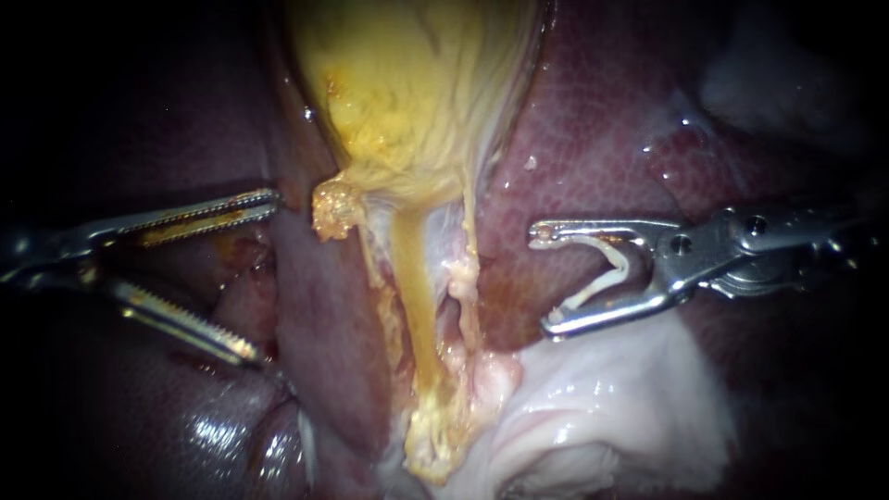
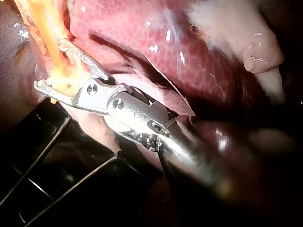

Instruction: Clipping first clip left tube

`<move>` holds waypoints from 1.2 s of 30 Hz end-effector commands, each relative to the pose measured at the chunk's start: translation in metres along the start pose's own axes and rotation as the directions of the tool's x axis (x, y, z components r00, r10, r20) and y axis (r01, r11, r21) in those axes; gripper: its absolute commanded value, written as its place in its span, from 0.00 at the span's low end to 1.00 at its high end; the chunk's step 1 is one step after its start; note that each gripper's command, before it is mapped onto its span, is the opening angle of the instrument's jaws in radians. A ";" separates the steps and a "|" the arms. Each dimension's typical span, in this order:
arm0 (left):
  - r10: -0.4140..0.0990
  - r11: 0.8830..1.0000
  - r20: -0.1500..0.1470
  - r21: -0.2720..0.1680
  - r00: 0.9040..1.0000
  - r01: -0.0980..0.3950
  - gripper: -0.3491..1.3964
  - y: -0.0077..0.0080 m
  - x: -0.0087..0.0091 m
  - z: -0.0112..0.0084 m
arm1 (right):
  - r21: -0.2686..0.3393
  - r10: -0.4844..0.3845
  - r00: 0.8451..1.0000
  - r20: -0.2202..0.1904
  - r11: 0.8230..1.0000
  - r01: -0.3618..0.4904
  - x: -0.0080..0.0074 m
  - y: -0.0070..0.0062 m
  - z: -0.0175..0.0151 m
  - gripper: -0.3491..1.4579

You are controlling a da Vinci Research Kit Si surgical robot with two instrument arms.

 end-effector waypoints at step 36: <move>-0.499 0.816 -0.014 -0.345 0.867 0.464 0.00 0.0006 -0.0004 0.0047 | -0.003 0.001 1.000 0.001 1.000 -0.001 -0.0004 0.0006 0.0000 0.52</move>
